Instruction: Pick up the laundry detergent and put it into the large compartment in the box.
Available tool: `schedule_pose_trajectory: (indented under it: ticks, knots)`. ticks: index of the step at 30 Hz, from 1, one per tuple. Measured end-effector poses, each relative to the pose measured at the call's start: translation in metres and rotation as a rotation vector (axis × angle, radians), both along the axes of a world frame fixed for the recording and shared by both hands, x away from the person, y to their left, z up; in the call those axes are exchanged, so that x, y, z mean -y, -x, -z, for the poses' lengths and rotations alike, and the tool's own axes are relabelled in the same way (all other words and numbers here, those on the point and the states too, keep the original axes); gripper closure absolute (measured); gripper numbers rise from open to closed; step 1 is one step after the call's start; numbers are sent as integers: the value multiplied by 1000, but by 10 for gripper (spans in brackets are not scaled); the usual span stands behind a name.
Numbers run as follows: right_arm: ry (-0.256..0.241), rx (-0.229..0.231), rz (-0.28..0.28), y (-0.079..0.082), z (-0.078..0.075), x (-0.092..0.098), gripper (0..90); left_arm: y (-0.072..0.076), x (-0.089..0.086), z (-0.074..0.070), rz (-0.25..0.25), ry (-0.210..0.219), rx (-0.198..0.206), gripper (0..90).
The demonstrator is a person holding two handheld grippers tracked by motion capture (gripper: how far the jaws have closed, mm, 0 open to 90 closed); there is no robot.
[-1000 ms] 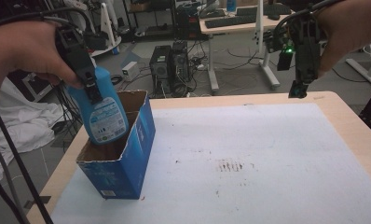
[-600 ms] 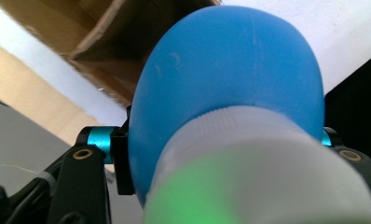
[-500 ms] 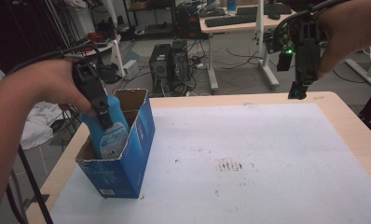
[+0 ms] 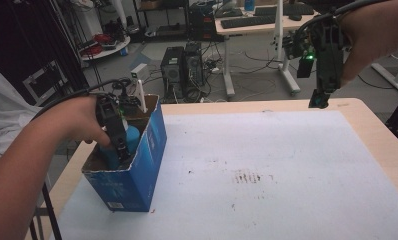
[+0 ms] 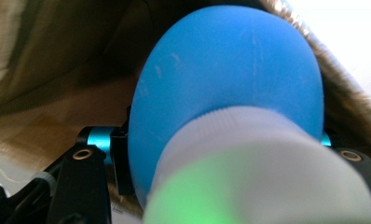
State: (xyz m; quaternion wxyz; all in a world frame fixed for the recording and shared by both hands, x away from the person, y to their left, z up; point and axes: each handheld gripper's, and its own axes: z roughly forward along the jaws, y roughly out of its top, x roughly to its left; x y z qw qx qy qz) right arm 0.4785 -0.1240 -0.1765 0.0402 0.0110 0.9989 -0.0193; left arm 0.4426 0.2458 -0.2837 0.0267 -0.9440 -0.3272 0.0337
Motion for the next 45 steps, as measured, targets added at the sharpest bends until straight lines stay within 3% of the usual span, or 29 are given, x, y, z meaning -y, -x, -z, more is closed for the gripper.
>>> schedule_pose_trajectory:
  ticks: [8,25,26,31,45]
  knots:
    - [5,-3,-5,-1,1,-1,33,1,-1,7,56,4,18,381]
    - [8,-12,-8,-1,4,-9,33,2,-7,13,35,29,0,357]
    - [8,-11,-8,-1,4,-8,33,1,-8,12,27,39,-1,320]
    - [6,-9,-8,-1,4,-8,33,2,-7,11,26,53,2,319]
    - [6,-5,-6,2,2,-5,33,7,-8,-10,31,24,40,251]
